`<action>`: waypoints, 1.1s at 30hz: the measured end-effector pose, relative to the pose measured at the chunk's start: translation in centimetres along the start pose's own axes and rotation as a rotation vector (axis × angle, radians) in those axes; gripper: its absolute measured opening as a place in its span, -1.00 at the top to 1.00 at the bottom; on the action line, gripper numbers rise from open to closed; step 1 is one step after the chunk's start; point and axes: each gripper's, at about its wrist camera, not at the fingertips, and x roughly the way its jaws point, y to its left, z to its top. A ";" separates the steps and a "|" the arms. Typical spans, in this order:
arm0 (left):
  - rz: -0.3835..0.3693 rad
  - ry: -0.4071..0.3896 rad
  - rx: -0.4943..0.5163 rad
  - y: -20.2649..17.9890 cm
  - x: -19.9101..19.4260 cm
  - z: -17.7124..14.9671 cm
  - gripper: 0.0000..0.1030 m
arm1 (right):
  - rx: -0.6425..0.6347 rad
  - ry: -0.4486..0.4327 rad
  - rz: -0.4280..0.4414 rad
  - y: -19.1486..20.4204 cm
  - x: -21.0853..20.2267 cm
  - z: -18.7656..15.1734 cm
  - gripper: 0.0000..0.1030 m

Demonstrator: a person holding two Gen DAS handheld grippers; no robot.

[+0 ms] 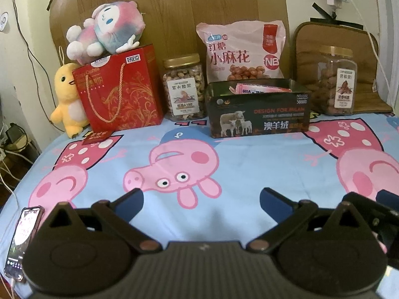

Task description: Organize snacks

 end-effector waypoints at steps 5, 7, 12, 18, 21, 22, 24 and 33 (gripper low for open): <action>0.010 0.000 -0.009 0.1 0.1 0.0 -1.00 | -0.003 -0.005 -0.003 0.1 -0.1 0.0 -0.67; 0.007 0.000 -0.016 0.3 0.1 0.0 -1.00 | -0.008 -0.009 -0.005 0.0 -0.1 0.1 -0.67; -0.037 0.006 -0.036 0.6 0.1 0.1 -1.00 | -0.013 -0.012 -0.006 0.0 -0.2 0.1 -0.67; -0.017 0.003 -0.010 0.1 0.1 -0.1 -1.00 | -0.014 -0.015 -0.009 0.1 -0.2 0.1 -0.67; -0.016 0.010 -0.010 0.1 0.2 -0.1 -1.00 | -0.016 -0.015 -0.008 0.1 -0.2 0.1 -0.67; -0.014 0.011 -0.010 0.2 0.2 -0.1 -1.00 | -0.017 -0.016 -0.009 0.2 -0.2 0.1 -0.67; -0.009 0.012 -0.010 0.2 0.2 -0.2 -1.00 | -0.018 -0.017 -0.010 0.2 -0.2 0.1 -0.67; -0.008 0.021 -0.005 0.2 0.4 -0.2 -1.00 | -0.019 -0.017 -0.010 0.2 -0.2 0.1 -0.67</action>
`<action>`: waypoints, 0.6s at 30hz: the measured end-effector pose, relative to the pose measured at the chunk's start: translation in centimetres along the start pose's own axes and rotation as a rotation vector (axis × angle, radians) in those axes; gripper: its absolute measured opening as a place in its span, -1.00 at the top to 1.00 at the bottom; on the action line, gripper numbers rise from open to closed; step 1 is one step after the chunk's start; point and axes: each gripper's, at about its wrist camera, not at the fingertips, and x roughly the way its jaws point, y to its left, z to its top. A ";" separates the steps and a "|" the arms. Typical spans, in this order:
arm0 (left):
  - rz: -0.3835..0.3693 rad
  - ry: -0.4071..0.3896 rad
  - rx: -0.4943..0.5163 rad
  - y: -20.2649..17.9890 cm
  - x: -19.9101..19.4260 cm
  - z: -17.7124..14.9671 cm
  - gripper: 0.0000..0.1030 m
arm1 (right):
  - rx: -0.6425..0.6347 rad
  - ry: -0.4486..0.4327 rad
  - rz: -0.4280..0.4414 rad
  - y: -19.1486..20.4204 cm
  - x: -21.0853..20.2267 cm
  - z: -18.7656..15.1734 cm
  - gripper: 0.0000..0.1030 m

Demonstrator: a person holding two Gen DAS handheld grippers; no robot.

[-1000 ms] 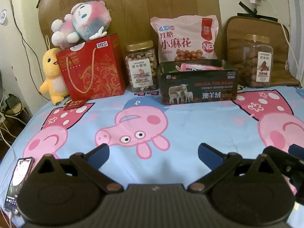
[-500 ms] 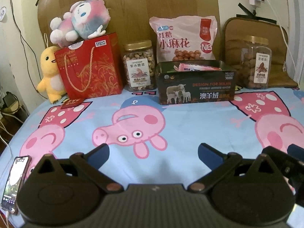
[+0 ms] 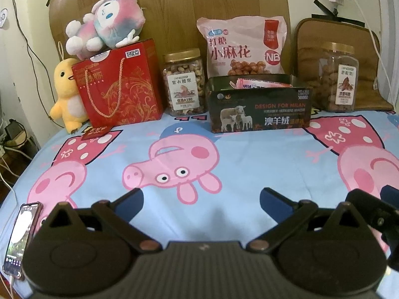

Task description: Organize snacks

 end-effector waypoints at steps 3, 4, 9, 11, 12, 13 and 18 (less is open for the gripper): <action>0.001 0.004 -0.001 0.0 0.1 0.0 -1.00 | 0.000 0.000 0.000 0.0 0.0 0.0 -0.67; 0.001 0.005 -0.001 0.0 0.1 0.0 -1.00 | 0.000 0.000 0.000 0.0 0.0 0.0 -0.67; 0.001 0.007 0.001 0.0 0.2 0.0 -1.00 | 0.000 0.000 0.000 0.0 0.0 0.0 -0.67; 0.001 0.010 0.002 0.0 0.2 -0.1 -1.00 | -0.001 0.001 -0.001 0.0 0.0 0.0 -0.67; 0.000 0.012 0.002 0.0 0.3 -0.1 -1.00 | -0.001 0.000 -0.001 0.0 0.0 0.0 -0.67; -0.002 0.015 0.002 0.0 0.3 -0.1 -1.00 | 0.000 0.000 -0.001 0.0 0.0 0.0 -0.67; 0.000 0.024 0.008 0.0 0.5 -0.2 -1.00 | -0.001 0.000 -0.001 0.0 0.0 0.0 -0.67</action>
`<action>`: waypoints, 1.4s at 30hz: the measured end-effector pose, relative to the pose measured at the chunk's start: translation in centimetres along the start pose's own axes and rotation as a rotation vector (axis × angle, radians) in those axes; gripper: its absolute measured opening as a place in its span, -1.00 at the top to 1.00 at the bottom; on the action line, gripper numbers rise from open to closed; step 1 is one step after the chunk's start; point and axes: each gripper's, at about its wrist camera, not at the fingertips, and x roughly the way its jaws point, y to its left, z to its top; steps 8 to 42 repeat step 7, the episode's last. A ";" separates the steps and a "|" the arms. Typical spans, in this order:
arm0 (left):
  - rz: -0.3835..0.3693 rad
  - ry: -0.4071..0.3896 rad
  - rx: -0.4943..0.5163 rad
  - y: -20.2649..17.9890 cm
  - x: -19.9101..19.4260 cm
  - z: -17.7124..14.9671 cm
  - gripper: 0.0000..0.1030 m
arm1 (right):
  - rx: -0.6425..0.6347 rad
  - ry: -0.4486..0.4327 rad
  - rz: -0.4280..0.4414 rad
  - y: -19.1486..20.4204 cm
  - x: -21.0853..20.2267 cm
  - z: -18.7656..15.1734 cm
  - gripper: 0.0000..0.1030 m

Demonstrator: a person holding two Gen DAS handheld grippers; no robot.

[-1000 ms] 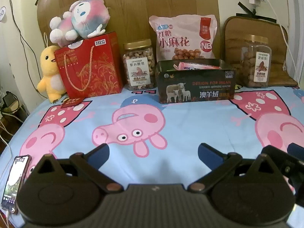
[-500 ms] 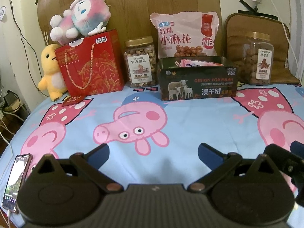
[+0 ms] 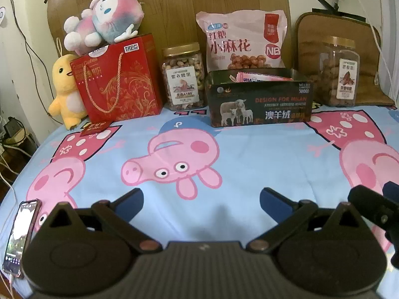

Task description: Organize snacks

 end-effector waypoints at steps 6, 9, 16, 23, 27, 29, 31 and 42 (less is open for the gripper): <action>-0.033 0.000 0.009 -0.1 -0.1 -0.1 -1.00 | -0.001 0.000 0.000 0.0 0.0 0.0 -0.67; -0.040 0.002 0.013 -0.1 -0.1 0.0 -1.00 | -0.001 0.000 -0.001 0.0 0.0 0.0 -0.67; -0.040 0.002 0.013 -0.1 -0.1 0.0 -1.00 | -0.001 0.000 -0.001 0.0 0.0 0.0 -0.67; -0.040 0.002 0.013 -0.1 -0.1 0.0 -1.00 | -0.001 0.000 -0.001 0.0 0.0 0.0 -0.67; -0.040 0.002 0.013 -0.1 -0.1 0.0 -1.00 | -0.001 0.000 -0.001 0.0 0.0 0.0 -0.67; -0.040 0.002 0.013 -0.1 -0.1 0.0 -1.00 | -0.001 0.000 -0.001 0.0 0.0 0.0 -0.67; -0.040 0.002 0.013 -0.1 -0.1 0.0 -1.00 | -0.001 0.000 -0.001 0.0 0.0 0.0 -0.67; -0.040 0.002 0.013 -0.1 -0.1 0.0 -1.00 | -0.001 0.000 -0.001 0.0 0.0 0.0 -0.67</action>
